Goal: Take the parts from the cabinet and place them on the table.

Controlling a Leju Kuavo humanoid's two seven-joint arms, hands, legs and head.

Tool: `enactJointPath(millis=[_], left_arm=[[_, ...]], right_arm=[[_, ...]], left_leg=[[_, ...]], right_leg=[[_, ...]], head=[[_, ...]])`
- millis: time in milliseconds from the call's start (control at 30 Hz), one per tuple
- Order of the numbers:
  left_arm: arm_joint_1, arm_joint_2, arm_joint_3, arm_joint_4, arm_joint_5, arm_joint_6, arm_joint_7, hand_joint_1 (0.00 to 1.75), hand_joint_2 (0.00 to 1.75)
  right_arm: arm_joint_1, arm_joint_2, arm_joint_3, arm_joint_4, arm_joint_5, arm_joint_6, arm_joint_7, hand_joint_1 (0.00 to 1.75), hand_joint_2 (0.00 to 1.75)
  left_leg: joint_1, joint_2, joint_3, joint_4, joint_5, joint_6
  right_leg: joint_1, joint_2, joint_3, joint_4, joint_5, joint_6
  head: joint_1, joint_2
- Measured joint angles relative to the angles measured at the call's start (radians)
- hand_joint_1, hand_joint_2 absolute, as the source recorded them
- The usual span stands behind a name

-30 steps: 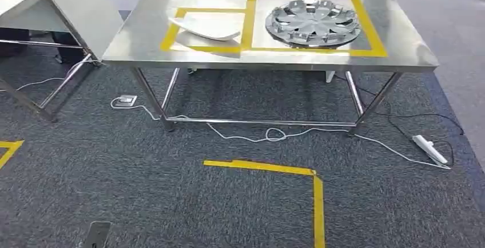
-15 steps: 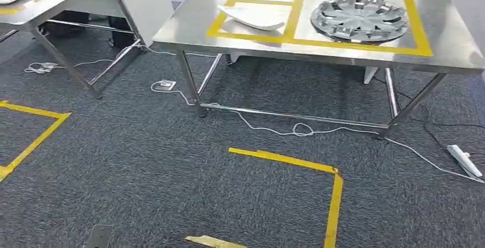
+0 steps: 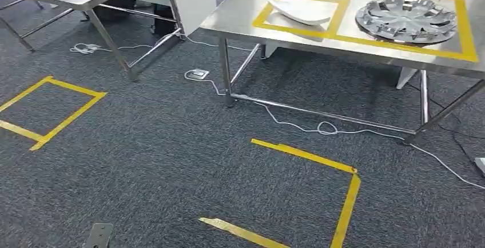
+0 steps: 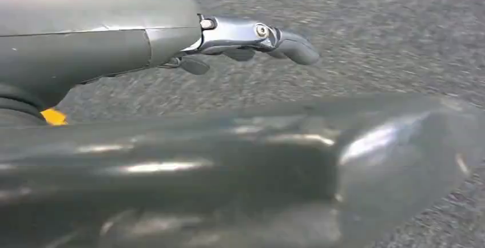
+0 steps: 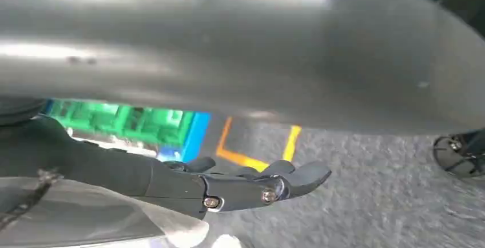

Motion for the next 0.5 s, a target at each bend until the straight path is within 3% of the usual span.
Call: enactJointPath(millis=[33,100,133,167,200,233,267,300,333,367,400,433,467,500], left_arm=[[0.000,0.000,0.000,0.000,0.000,0.000,-0.002,0.00,0.00],[0.008,0.000,0.001,0.000,0.000,0.000,-0.002,0.00,0.00],[0.010,0.005,0.004,0.000,0.000,0.000,-0.002,0.00,0.00],[0.013,0.003,0.004,0.000,0.000,0.000,-0.003,0.00,0.00],[0.012,0.001,0.004,0.000,0.000,0.000,-0.003,0.00,0.00],[0.009,-0.001,0.004,0.000,0.000,0.000,-0.003,0.00,0.00],[0.007,-0.001,0.005,0.000,0.000,0.000,-0.003,0.00,0.00],[0.007,-0.001,0.005,0.000,0.000,0.000,-0.003,0.00,0.00],[0.007,-0.001,0.005,0.000,0.000,0.000,-0.002,0.00,0.00],[0.008,-0.001,0.006,0.000,0.002,0.000,-0.001,0.00,0.00],[0.009,-0.001,0.006,0.000,0.003,0.000,-0.001,0.00,0.00],[0.009,-0.001,0.007,0.000,0.003,0.000,-0.001,0.00,0.00],[0.009,-0.001,0.007,0.000,0.003,0.000,-0.001,0.00,0.00],[0.006,-0.001,0.007,0.000,0.003,0.000,-0.001,0.00,0.00]], right_arm=[[0.002,0.001,0.000,0.001,0.001,0.000,-0.002,0.00,0.00],[0.000,0.002,0.002,0.001,0.003,0.000,-0.002,0.00,0.00],[0.000,0.003,0.004,0.002,0.003,-0.001,-0.002,0.00,0.00],[-0.001,0.002,0.007,0.002,0.003,-0.002,-0.005,0.00,0.00],[0.001,0.002,0.008,0.002,0.003,-0.001,-0.008,0.00,0.00],[0.005,0.003,0.008,0.002,0.006,-0.001,-0.008,0.00,0.00],[0.006,0.003,0.009,0.002,0.008,-0.001,-0.008,0.00,0.00],[0.006,0.003,0.010,0.002,0.010,-0.001,-0.008,0.00,0.00],[0.006,0.003,0.010,0.002,0.010,-0.001,-0.008,0.00,0.00],[0.004,0.003,0.011,0.002,0.010,-0.001,-0.008,0.00,0.00],[0.001,0.003,0.013,0.002,0.011,-0.001,-0.008,0.00,0.00],[-0.001,0.003,0.013,0.002,0.011,-0.001,-0.008,0.00,0.00],[-0.003,0.004,0.015,0.002,0.011,-0.001,-0.008,0.00,0.00],[-0.003,0.005,0.016,0.002,0.011,-0.001,-0.008,0.00,0.00]], left_leg=[[0.000,-0.008,0.000,-0.004,0.013,-0.004],[0.002,-0.031,-0.007,-0.009,0.033,-0.017],[0.005,-0.020,-0.014,-0.002,0.026,-0.020],[0.001,0.024,-0.023,0.019,-0.024,-0.022],[0.004,0.048,-0.035,0.074,-0.098,-0.026],[0.006,0.062,-0.048,0.156,-0.169,-0.032],[0.009,0.069,-0.058,0.233,-0.212,-0.036],[0.013,0.072,-0.057,0.296,-0.225,-0.040],[0.015,0.073,-0.045,0.319,-0.204,-0.043],[0.018,0.074,-0.021,0.310,-0.169,-0.044],[0.020,0.080,0.025,0.256,-0.125,-0.045],[0.021,0.095,0.086,0.173,-0.105,-0.044],[0.020,0.129,0.158,0.070,-0.115,-0.042],[0.009,0.144,0.201,-0.008,-0.148,-0.036]], right_leg=[[0.002,-0.012,-0.023,0.010,0.004,-0.003],[0.008,-0.034,-0.028,0.016,0.012,-0.016],[-0.002,-0.054,-0.041,0.014,0.023,-0.029],[0.001,-0.065,-0.051,0.015,0.031,-0.040],[0.004,-0.081,-0.062,0.015,0.042,-0.049],[0.006,-0.100,-0.073,0.016,0.052,-0.050],[0.008,-0.117,-0.085,0.017,0.061,-0.049],[0.009,-0.135,-0.098,0.018,0.069,-0.049],[0.009,-0.150,-0.107,0.021,0.079,-0.047],[0.009,-0.163,-0.118,0.026,0.086,-0.045],[0.009,-0.176,-0.135,0.035,0.095,-0.042],[0.009,-0.186,-0.148,0.041,0.100,-0.039],[0.009,-0.196,-0.154,0.047,0.104,-0.034],[0.013,-0.206,-0.161,0.052,0.110,-0.027]], head=[[0.002,0.000],[0.003,0.000],[0.003,0.000],[-0.003,0.000],[-0.011,0.000],[-0.011,0.000],[-0.011,0.000],[-0.011,0.000],[-0.012,0.000],[-0.011,0.000],[-0.012,0.000],[-0.011,0.000],[-0.013,0.000],[-0.013,0.000]])
